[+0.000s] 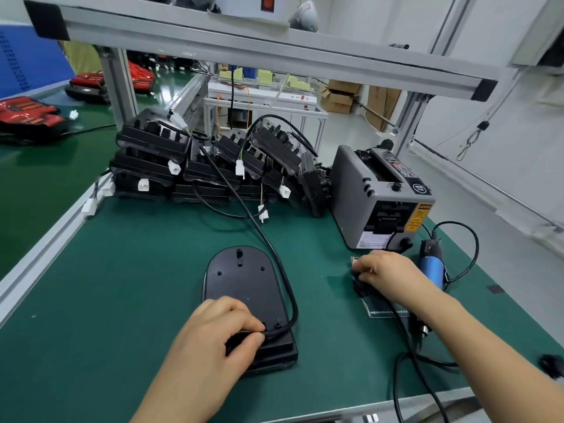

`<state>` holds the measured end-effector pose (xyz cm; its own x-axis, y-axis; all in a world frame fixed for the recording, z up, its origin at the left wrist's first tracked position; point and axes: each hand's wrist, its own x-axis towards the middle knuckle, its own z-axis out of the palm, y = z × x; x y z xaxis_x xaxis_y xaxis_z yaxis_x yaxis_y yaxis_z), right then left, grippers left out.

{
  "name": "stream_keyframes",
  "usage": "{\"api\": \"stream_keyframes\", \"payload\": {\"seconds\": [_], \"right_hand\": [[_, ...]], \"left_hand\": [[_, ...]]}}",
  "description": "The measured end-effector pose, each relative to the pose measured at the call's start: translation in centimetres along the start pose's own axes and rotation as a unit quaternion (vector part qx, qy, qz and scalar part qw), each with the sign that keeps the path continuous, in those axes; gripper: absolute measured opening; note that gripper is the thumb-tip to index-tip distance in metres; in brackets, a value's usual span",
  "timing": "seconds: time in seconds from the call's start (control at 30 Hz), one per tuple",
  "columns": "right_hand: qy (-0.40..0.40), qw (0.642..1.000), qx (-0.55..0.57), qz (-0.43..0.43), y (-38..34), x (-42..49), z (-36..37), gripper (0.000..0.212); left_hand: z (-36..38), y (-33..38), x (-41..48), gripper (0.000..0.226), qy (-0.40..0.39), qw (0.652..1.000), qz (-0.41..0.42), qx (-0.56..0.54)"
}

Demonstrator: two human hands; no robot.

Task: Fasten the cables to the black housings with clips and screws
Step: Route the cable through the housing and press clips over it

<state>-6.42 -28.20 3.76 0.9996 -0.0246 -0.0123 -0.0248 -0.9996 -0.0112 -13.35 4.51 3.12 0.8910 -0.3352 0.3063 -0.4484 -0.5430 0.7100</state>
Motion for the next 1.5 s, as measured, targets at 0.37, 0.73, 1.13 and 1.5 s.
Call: {"api": "stream_keyframes", "payload": {"seconds": [0.37,0.73,1.13,1.5], "right_hand": [[-0.001,0.993,0.094,0.065,-0.2,-0.3,-0.8,0.008],[0.043,0.78,0.624,0.001,-10.9,-5.1,-3.1,0.025],[0.05,0.783,0.619,-0.033,-14.9,-5.6,-1.8,0.024],[0.213,0.924,0.309,-0.071,-15.7,-5.9,-0.7,0.014]], "left_hand": [[-0.2,0.2,0.1,0.013,-0.015,1.0,-0.013,-0.005],[0.6,2.2,3.5,0.016,0.044,0.997,-0.003,0.059],[-0.4,1.2,6.2,0.017,0.004,0.973,-0.139,-0.185],[-0.1,1.4,5.6,0.019,0.077,0.971,-0.145,-0.171]]}}
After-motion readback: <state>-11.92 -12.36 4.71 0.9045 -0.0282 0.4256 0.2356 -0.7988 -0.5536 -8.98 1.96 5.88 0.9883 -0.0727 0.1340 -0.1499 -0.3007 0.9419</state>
